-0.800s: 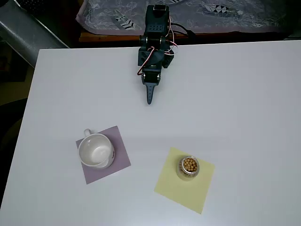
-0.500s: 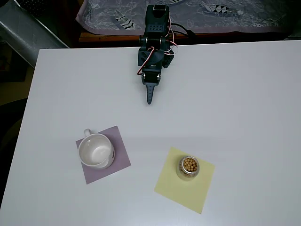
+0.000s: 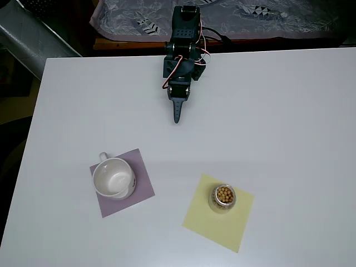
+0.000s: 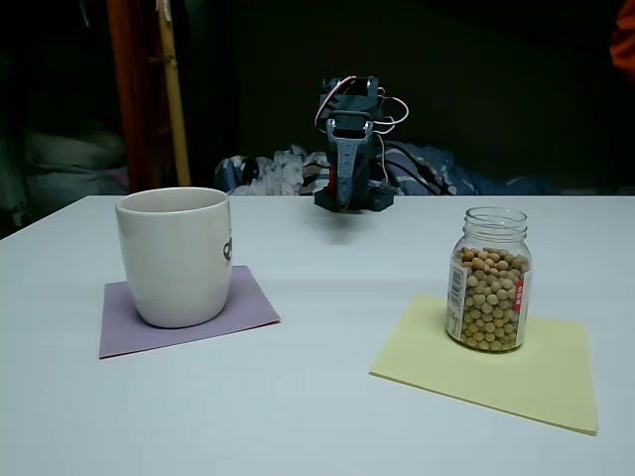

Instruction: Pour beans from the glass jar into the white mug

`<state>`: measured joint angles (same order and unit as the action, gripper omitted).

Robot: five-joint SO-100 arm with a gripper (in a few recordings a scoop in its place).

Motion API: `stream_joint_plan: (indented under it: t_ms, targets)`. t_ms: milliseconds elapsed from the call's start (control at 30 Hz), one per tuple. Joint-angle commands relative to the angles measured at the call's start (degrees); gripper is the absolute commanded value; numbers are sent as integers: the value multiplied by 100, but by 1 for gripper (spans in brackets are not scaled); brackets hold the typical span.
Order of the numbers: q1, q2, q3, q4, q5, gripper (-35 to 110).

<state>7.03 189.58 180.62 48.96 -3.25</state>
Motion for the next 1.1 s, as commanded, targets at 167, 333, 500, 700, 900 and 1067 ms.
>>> stream_joint_plan:
  t_ms: [167, 333, 500, 700, 900, 1067]
  targets:
    - [9, 229, 44, 53, -35, 0]
    - [9, 229, 44, 53, -35, 0]
    - [9, 229, 44, 53, -35, 0]
    - [9, 229, 44, 53, -35, 0]
    - [9, 229, 44, 53, -35, 0]
    - [35, 229, 44, 53, -9, 0]
